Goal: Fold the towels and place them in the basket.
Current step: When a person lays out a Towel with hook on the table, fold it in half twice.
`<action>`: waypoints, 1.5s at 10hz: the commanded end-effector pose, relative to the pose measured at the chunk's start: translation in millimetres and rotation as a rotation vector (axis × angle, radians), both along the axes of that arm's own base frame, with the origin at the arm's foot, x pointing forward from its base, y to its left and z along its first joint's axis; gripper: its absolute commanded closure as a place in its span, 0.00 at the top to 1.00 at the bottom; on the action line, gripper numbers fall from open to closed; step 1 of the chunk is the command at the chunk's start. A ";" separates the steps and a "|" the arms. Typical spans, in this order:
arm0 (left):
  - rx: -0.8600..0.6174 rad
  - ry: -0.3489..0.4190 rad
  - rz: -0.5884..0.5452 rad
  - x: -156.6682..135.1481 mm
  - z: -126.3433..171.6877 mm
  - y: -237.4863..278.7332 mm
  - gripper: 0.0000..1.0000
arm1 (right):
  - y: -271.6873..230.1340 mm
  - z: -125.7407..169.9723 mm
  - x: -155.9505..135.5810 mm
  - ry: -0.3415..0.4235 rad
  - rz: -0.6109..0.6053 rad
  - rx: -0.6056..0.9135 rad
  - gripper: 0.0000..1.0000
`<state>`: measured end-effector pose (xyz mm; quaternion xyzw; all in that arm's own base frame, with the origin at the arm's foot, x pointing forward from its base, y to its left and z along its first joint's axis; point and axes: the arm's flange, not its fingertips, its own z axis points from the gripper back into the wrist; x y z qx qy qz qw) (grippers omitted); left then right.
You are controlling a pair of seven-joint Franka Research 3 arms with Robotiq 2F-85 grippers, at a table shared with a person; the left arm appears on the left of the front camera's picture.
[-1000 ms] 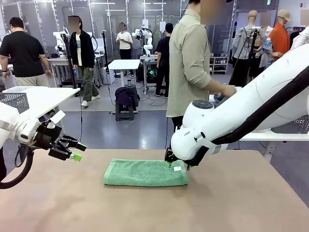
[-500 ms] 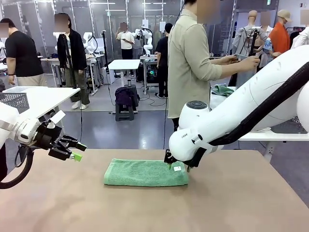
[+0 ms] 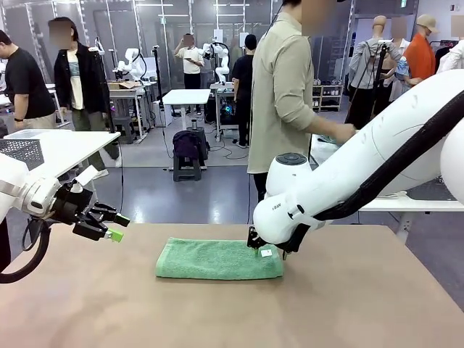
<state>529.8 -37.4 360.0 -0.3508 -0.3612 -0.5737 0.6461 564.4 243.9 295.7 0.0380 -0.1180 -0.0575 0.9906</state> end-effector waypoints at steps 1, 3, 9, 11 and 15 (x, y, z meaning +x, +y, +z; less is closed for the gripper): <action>0.000 -0.003 0.000 0.0 0.7 0.8 0.82 | 11.1 -3.1 5.2 -0.007 -0.043 -0.027 0.88; 0.000 -0.003 0.000 0.0 0.7 0.8 0.82 | 10.9 -5.3 5.4 -0.004 -0.041 -0.027 0.72; 0.000 -0.003 0.000 0.0 0.7 0.8 0.82 | 10.3 -7.2 4.3 0.015 -0.055 -0.056 0.54; 0.000 -0.003 0.000 0.0 0.7 0.8 0.82 | 8.7 -7.2 3.7 0.022 -0.057 -0.061 0.36; 0.000 -0.003 0.000 0.0 0.7 0.8 0.82 | 5.0 -5.9 3.9 0.038 -0.064 -0.064 0.00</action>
